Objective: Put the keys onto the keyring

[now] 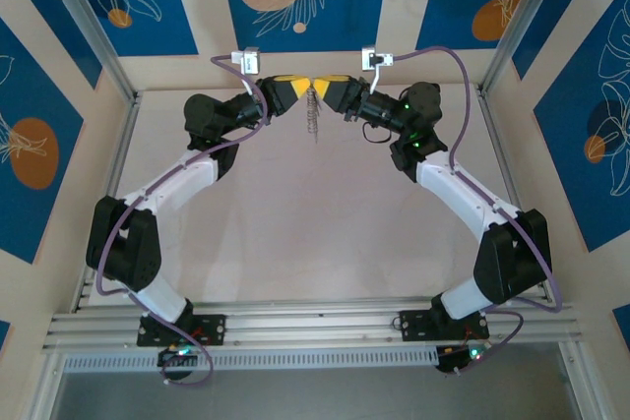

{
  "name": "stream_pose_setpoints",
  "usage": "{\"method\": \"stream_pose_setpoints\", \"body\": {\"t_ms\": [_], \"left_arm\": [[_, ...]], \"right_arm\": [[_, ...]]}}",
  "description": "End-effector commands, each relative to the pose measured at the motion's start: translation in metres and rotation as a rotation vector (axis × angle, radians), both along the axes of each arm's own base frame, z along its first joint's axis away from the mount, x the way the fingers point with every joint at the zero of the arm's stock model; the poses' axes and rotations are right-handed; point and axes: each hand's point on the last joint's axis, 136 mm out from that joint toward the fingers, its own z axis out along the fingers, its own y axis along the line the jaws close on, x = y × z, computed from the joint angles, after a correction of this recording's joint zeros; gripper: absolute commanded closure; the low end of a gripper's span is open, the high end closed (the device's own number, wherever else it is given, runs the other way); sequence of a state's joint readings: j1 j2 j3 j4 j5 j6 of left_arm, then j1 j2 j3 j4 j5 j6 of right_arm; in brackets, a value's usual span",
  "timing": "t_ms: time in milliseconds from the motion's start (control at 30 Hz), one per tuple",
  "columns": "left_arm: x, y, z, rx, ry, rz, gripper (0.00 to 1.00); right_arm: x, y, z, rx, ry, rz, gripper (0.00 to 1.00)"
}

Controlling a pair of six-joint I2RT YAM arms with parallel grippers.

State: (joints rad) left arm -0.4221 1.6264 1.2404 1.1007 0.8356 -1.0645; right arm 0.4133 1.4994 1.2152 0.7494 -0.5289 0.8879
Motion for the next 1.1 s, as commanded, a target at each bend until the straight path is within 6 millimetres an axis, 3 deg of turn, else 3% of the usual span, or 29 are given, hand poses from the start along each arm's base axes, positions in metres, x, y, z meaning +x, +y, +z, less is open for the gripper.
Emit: {"method": "stream_pose_setpoints", "body": {"t_ms": [0,167,333,467,600,900,1067], "left_arm": [[-0.008,-0.001,0.016,-0.040,-0.065,-0.008,1.00],[-0.010,-0.004,0.015,-0.027,-0.064,-0.022,1.00],[-0.010,-0.006,0.014,0.007,-0.071,-0.029,1.00],[-0.012,-0.008,0.012,0.051,-0.091,-0.040,0.78],[-0.011,-0.007,0.009,0.100,-0.104,-0.042,0.66],[-0.006,-0.006,-0.005,0.286,-0.142,-0.062,0.56],[-0.005,-0.006,-0.013,0.394,-0.167,-0.061,0.52]], "right_arm": [[0.001,0.005,-0.001,0.007,-0.003,0.017,0.83],[0.000,0.004,-0.002,-0.001,-0.008,0.034,1.00],[0.001,-0.005,-0.002,-0.027,-0.018,0.039,1.00],[0.003,-0.014,-0.004,-0.092,-0.024,0.043,1.00],[0.000,-0.022,-0.008,-0.185,-0.033,0.076,1.00],[0.000,-0.044,-0.013,-0.323,-0.056,0.183,1.00],[-0.005,-0.045,-0.012,-0.369,-0.075,0.255,1.00]]}}
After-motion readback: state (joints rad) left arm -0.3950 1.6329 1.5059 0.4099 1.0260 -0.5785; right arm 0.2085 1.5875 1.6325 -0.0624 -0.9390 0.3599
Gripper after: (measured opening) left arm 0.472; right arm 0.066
